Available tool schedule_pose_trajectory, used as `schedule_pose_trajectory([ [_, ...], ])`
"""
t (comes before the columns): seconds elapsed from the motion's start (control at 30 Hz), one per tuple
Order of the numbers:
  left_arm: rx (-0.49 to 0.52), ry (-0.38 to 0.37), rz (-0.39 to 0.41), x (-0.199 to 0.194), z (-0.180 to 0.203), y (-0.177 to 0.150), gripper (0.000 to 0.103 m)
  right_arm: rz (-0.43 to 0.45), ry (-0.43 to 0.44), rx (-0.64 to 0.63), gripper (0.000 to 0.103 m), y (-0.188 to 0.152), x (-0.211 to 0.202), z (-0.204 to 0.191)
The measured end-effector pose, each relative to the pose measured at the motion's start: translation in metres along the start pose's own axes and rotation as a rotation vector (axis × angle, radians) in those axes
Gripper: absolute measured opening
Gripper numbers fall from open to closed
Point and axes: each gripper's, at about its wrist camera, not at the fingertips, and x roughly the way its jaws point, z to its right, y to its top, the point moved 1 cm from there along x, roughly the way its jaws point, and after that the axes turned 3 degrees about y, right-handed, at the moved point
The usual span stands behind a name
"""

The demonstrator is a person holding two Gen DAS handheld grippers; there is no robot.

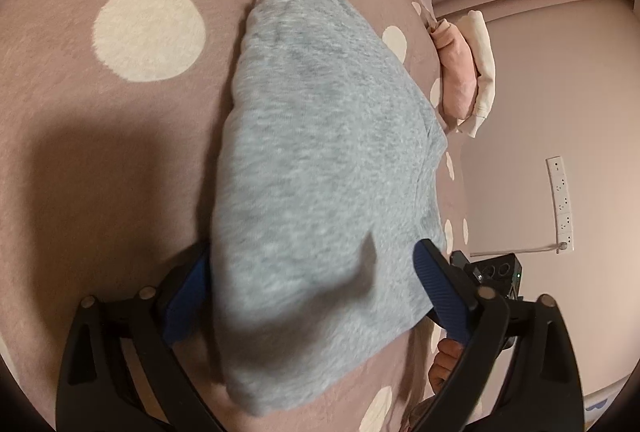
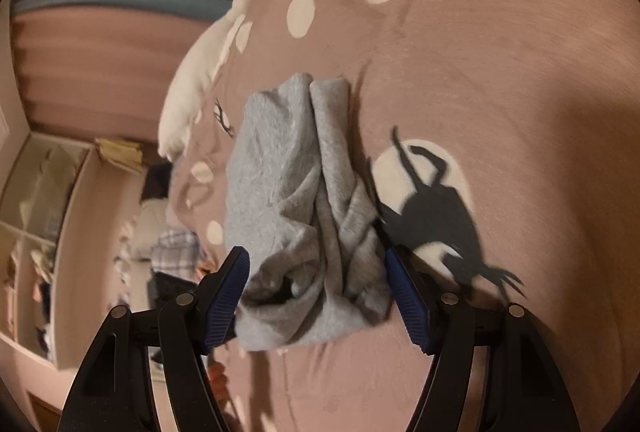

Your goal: Fold small clothes

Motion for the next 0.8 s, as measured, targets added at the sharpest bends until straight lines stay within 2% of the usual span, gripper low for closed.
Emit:
schedule_pose_trajectory([
  [0.17, 0.030, 0.035, 0.002, 0.009, 0.009, 0.007, 0.102, -0.028, -0.052, -0.041, 0.070, 0.011, 0.020, -0.011],
  [0.33, 0.045, 0.060, -0.001, 0.014, 0.011, 0.015, 0.102, -0.015, -0.085, -0.069, 0.070, 0.022, 0.027, -0.012],
  [0.5, 0.087, 0.092, -0.009, 0.021, 0.016, 0.021, 0.102, -0.021, -0.071, -0.070, 0.070, 0.033, 0.032, -0.008],
  [0.8, 0.091, 0.099, -0.007, 0.028, 0.018, 0.030, 0.102, -0.029, -0.077, -0.076, 0.070, 0.036, 0.033, -0.009],
])
